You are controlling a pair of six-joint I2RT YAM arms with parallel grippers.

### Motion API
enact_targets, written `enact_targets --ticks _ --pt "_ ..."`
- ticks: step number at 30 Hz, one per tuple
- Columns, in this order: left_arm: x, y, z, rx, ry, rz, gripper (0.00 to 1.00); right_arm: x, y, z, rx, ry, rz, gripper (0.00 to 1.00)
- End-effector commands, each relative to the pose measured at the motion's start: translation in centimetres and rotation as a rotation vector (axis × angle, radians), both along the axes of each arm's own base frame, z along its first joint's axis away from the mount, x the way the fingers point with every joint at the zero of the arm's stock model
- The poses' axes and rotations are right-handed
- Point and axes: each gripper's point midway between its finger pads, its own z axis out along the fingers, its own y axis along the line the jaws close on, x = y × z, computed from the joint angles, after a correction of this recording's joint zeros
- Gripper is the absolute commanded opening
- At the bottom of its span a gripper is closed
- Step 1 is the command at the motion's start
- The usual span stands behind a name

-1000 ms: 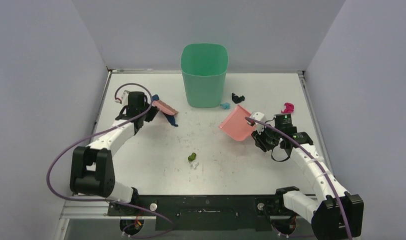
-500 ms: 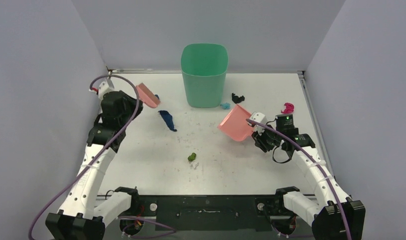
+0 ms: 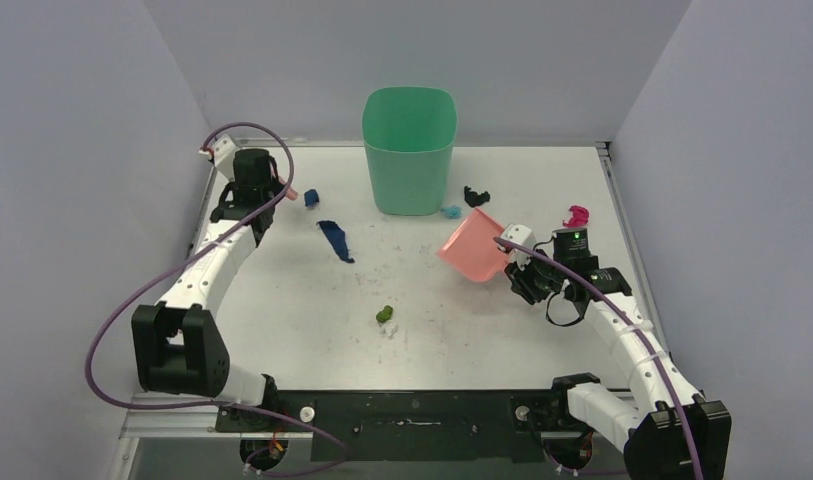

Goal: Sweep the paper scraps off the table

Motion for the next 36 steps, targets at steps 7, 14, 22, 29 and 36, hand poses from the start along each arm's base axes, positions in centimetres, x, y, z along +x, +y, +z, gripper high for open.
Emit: enact_targets --ticks 7,14,22,29,36 --pt "7.4 -0.3 1.0 -0.291 -0.259 0.113 0.00 1.2 -0.6 -0.2 -0.009 -0.013 -0.041 0.20" --pt "9.6 -0.4 -3.4 -0.414 -0.208 0.155 0.00 1.3 -0.8 -0.7 -0.018 0.001 -0.050 0.20" --pt "8.6 -2.5 -6.4 -0.628 -0.153 0.128 0.00 1.2 -0.6 -0.9 -0.016 0.008 -0.038 0.20" --pt "2.6 -3.9 -10.8 -0.774 -0.076 0.158 0.00 0.9 -0.2 -0.8 -0.011 0.005 -0.014 0.20" --pt "-3.8 -4.4 -11.1 -0.826 -0.074 0.153 0.00 0.7 0.1 -0.6 -0.005 -0.001 0.006 0.20"
